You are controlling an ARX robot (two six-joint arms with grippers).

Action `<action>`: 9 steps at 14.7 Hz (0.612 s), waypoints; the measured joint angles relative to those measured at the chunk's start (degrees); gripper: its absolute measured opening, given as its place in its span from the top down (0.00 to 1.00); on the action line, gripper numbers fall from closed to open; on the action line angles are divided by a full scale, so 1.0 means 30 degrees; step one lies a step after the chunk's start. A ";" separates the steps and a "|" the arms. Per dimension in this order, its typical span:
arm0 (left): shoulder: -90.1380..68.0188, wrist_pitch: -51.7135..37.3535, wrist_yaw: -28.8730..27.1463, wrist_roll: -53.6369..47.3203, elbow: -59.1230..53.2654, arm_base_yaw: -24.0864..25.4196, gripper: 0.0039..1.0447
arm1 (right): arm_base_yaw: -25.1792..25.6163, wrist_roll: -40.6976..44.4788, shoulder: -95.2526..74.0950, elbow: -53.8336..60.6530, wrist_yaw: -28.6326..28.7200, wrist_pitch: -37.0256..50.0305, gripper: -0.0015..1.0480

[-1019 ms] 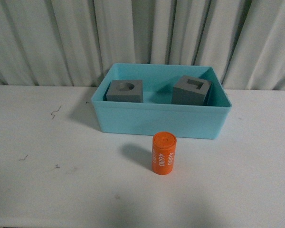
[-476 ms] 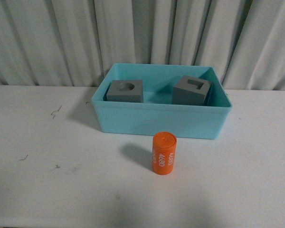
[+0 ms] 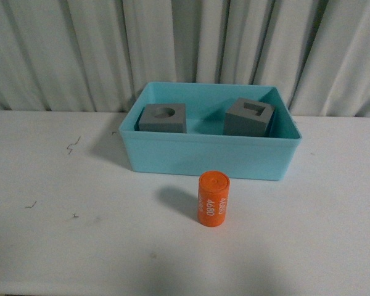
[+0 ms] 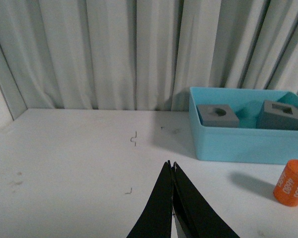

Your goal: Place gray and orange parts in blue box

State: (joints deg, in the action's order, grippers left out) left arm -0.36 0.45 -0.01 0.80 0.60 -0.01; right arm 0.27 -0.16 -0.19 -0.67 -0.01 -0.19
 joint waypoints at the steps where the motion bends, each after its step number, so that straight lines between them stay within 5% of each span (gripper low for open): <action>1: 0.0000 -0.0087 -0.0007 0.0007 0.0000 0.0000 0.99 | 0.0000 0.0000 -0.0007 0.0000 0.0015 0.0007 0.06; 9: 0.0000 -0.0080 -0.0007 0.0007 0.0000 0.0000 0.99 | 0.0000 0.0000 -0.0007 0.0000 0.0007 -0.0007 0.06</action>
State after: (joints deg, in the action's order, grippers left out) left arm -0.36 0.21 -0.03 0.82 0.60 -0.01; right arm 0.27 -0.16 -0.21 -0.67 0.01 -0.21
